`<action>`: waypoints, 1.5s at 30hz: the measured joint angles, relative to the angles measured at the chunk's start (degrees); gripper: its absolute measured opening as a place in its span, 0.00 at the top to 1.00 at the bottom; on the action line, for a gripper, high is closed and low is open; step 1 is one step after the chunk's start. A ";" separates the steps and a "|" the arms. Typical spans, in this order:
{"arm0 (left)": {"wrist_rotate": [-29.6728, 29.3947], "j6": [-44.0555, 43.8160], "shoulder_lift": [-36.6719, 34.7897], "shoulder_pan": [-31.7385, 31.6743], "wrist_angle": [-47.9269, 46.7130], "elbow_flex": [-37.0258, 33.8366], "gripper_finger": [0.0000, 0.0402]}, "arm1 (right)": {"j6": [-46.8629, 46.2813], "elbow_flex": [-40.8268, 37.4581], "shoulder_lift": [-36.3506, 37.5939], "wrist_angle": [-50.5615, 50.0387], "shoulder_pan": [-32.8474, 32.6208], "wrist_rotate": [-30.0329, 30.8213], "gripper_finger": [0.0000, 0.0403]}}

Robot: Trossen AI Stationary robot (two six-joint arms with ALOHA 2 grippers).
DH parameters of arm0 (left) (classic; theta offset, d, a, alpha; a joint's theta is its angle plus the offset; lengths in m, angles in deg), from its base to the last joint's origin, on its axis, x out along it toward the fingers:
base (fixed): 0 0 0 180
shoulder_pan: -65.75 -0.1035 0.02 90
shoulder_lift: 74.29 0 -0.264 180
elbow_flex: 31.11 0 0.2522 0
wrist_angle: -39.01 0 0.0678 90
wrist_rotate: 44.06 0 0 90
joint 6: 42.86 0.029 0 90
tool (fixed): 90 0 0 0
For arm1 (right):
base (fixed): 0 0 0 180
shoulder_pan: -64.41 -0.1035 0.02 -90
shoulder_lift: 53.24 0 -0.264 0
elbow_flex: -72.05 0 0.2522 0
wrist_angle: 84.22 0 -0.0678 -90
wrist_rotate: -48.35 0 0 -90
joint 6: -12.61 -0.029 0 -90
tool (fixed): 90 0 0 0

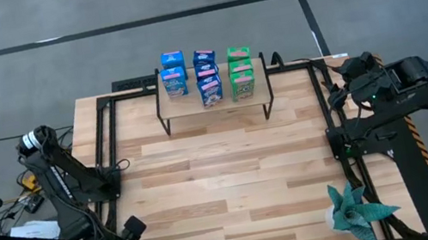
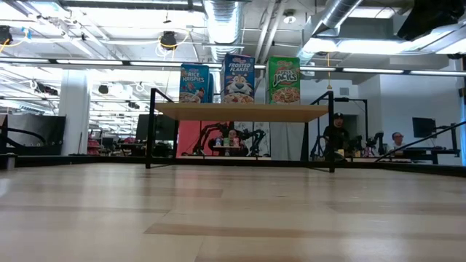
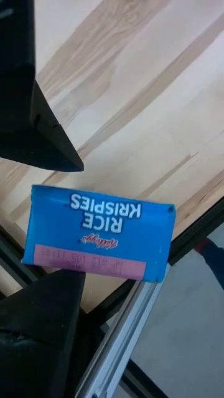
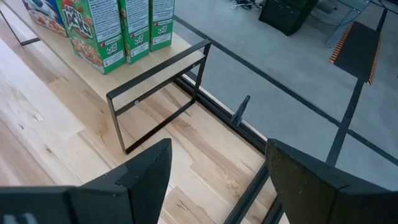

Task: Stack cereal on shelf
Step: Put the light blue cereal box aligned with the other light blue cereal boxes on the shelf

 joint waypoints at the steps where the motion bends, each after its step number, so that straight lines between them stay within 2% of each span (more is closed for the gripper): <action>1: -0.15 -0.16 0.00 0.00 0.08 0.00 0.37 | 0.00 0.01 0.02 0.00 0.00 0.00 0.29; 5: -0.24 -0.38 0.24 0.00 0.29 -0.25 0.41 | 0.00 0.00 0.00 0.00 0.00 0.00 0.29; 15: -0.09 1.09 0.18 -0.27 1.45 -1.88 0.65 | -0.03 0.02 0.02 0.00 0.02 0.00 0.29; 19: -0.09 -1.57 0.11 -1.55 1.11 -1.88 0.67 | -2.08 0.00 0.00 0.00 0.00 -0.02 0.29; 23: -1.25 -9.59 -0.07 -5.25 0.97 -1.88 0.67 | -3.30 0.00 0.02 -0.01 0.01 -0.20 0.29; 30: -3.51 -23.56 -3.64 -15.12 0.22 -1.95 0.67 | -3.45 0.00 0.02 -0.01 0.00 -0.22 0.29; 34: -4.57 -29.62 -7.38 -23.06 0.26 -1.95 0.67 | -3.46 0.00 0.01 0.00 0.00 -0.22 0.29; 41: -4.67 -33.28 -15.91 -40.64 1.32 -1.95 0.66 | -3.47 0.00 0.02 0.02 0.00 -0.24 0.29; 45: -4.35 -32.27 -20.33 -50.76 3.30 -1.36 0.66 | -3.46 0.00 0.00 0.00 0.00 -0.22 0.29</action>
